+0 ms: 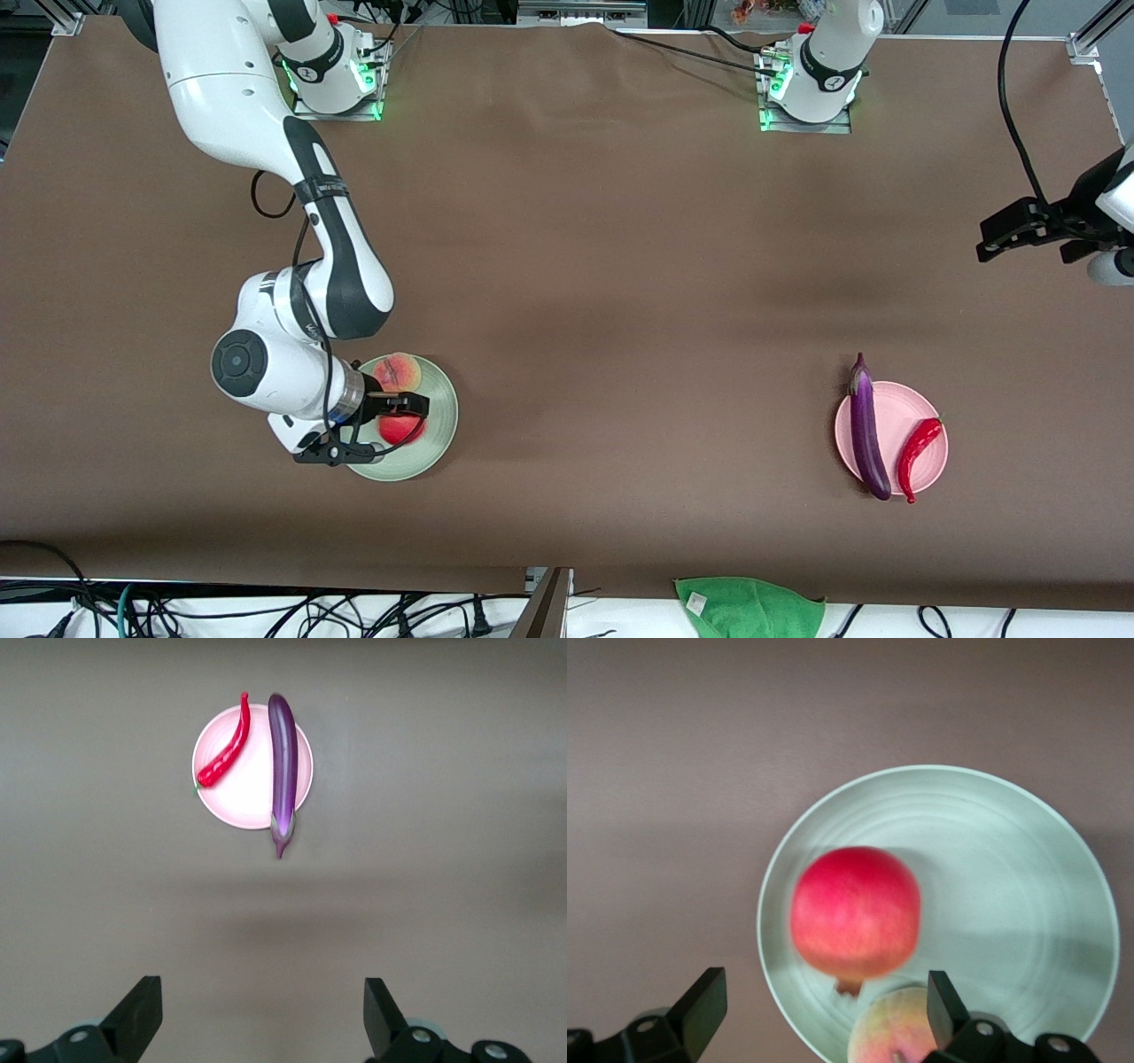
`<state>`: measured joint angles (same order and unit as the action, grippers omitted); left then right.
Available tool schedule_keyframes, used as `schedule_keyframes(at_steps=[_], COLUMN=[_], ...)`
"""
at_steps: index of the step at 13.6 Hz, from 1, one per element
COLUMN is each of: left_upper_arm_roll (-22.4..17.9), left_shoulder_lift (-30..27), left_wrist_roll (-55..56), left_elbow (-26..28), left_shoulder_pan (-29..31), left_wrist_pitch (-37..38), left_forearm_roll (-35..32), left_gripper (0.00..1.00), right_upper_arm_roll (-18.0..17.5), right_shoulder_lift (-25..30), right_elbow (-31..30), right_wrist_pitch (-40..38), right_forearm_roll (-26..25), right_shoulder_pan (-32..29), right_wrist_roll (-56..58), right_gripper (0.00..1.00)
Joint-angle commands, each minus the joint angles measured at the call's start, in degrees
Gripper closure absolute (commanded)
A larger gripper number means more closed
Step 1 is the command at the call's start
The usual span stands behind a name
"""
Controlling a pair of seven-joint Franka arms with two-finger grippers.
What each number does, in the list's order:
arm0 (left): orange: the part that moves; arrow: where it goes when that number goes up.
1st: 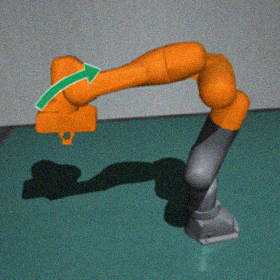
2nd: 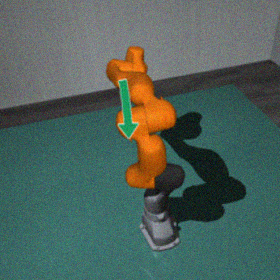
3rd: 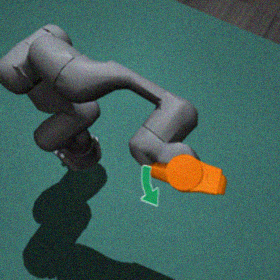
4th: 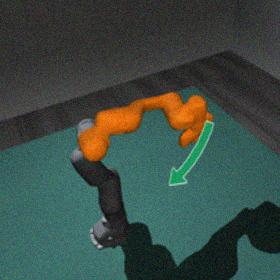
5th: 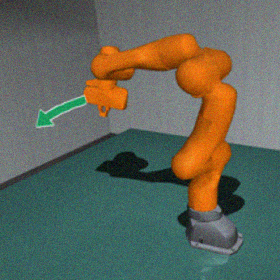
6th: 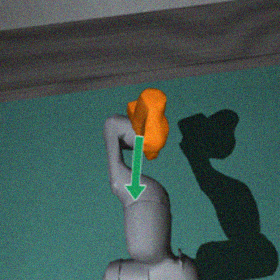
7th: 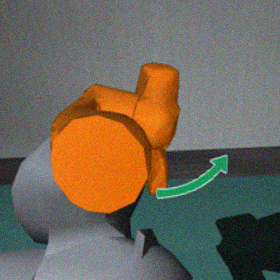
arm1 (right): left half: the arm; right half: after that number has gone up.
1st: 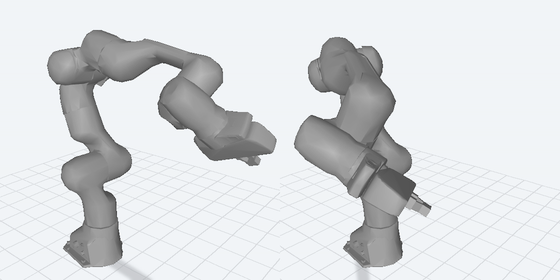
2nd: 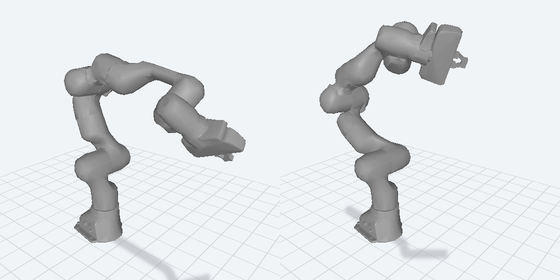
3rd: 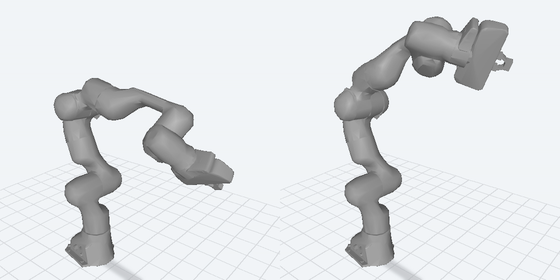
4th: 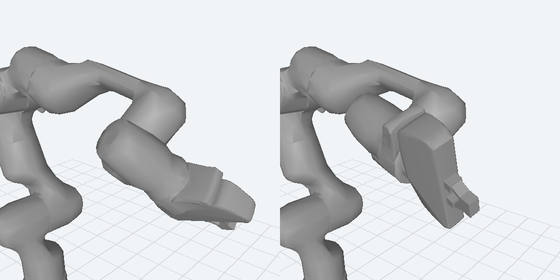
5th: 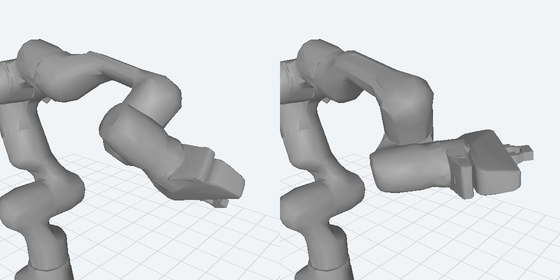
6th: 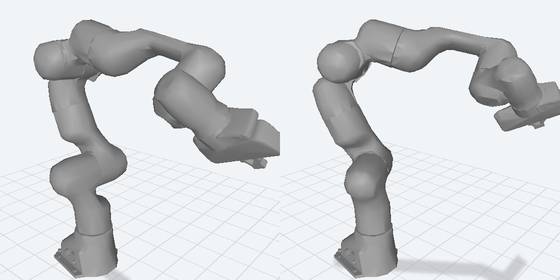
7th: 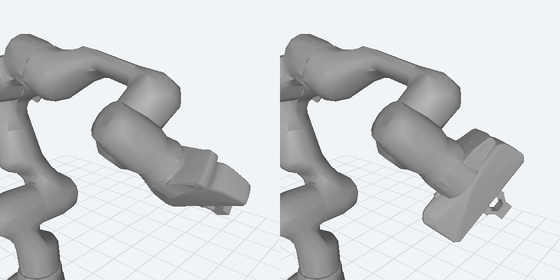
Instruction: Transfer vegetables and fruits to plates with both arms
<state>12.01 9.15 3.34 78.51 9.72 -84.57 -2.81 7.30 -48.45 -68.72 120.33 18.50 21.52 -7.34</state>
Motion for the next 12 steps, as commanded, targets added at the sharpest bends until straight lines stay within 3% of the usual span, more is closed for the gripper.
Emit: schedule_keyframes(at_steps=[1, 5, 8, 10, 12], left_upper_arm_roll=[-0.76, -0.41, -0.23, -0.23, -0.32], left_shoulder_lift=[-0.98, 0.25, 1.04, 1.83, 2.27], left_wrist_roll=[1.50, 1.67, 1.76, 1.76, 1.76], left_elbow=[1.74, 0.95, 0.77, 0.16, -0.46], left_shoulder_pan=[-0.15, -0.23, -0.76, -0.76, -0.67], left_wrist_pitch=[3.17, 3.53, 3.53, 3.36, 3.36], left_forearm_roll=[0.00, 1.67, 1.49, 1.40, 1.14], left_gripper=[0.00, 0.00, 0.00, 0.00, 0.00], right_upper_arm_roll=[-0.44, -0.26, 0.69, 3.07, 6.22], right_shoulder_lift=[1.60, 4.15, 14.14, 22.66, 29.70], right_elbow=[-0.01, 0.17, -8.15, -15.61, -18.20], right_wrist_pitch=[-1.84, -6.06, -8.60, -10.90, -14.48], right_forearm_roll=[0.31, 0.48, -0.39, -0.83, -2.42], right_shoulder_pan=[-0.42, -0.34, -0.25, -0.25, -0.34], right_wrist_roll=[1.36, 0.32, -3.38, -2.59, -1.10], right_gripper=[0.00, 0.00, 0.00, 0.00, 0.00])
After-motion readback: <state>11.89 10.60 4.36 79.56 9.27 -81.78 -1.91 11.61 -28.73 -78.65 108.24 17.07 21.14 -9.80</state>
